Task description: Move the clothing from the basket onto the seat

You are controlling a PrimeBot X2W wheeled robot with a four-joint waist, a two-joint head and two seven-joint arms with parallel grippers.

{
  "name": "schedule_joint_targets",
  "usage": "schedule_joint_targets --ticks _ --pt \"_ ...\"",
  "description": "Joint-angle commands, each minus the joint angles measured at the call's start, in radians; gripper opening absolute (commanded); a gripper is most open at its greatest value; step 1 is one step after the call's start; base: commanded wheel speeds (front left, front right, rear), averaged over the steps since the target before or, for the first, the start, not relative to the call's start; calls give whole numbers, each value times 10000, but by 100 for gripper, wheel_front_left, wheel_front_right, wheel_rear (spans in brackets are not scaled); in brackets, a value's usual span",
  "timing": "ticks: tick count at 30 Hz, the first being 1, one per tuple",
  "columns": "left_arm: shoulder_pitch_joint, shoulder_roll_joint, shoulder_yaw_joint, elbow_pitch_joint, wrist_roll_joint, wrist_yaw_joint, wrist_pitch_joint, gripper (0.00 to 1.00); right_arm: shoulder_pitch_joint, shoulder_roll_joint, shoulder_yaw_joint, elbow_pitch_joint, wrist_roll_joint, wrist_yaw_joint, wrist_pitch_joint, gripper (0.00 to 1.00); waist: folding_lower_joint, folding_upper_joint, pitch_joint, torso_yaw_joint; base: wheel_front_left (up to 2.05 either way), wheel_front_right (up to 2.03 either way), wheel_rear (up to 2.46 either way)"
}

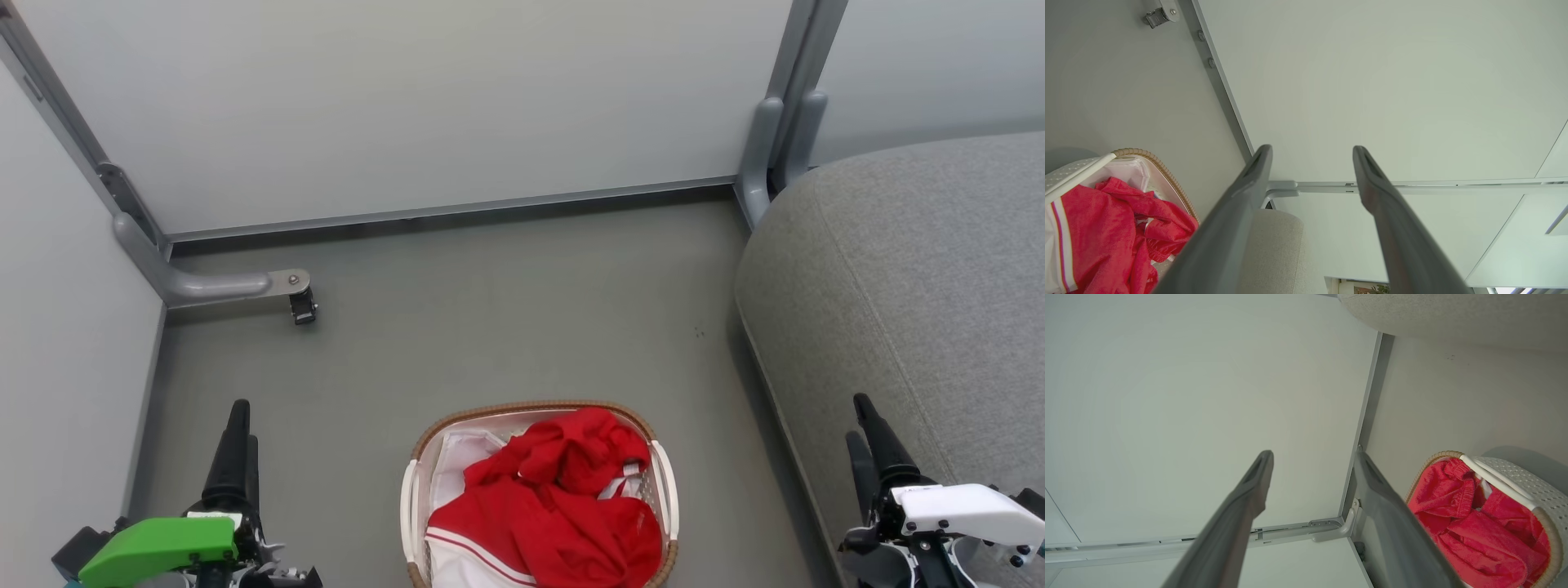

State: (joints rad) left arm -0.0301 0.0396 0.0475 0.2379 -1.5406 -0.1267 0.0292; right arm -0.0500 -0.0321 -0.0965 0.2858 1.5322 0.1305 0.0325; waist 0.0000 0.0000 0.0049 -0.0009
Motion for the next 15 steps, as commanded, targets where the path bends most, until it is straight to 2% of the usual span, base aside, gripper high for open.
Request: schedule_joint_targets --ticks 1,9,15 --pt "-39 43 -65 -257 299 -18 -106 100 -33 -87 -86 -211 -297 1 -133 100 0 0 3 0 0 0 0" --pt "94 54 -122 -615 1299 -22 -432 100 37 -102 -216 -636 -1892 1 -458 100 0 0 24 1 0 0 0" --pt "179 61 -166 -851 2728 -25 -658 100 121 -111 -214 -899 -3044 1 -686 100 0 0 41 7 0 0 0"
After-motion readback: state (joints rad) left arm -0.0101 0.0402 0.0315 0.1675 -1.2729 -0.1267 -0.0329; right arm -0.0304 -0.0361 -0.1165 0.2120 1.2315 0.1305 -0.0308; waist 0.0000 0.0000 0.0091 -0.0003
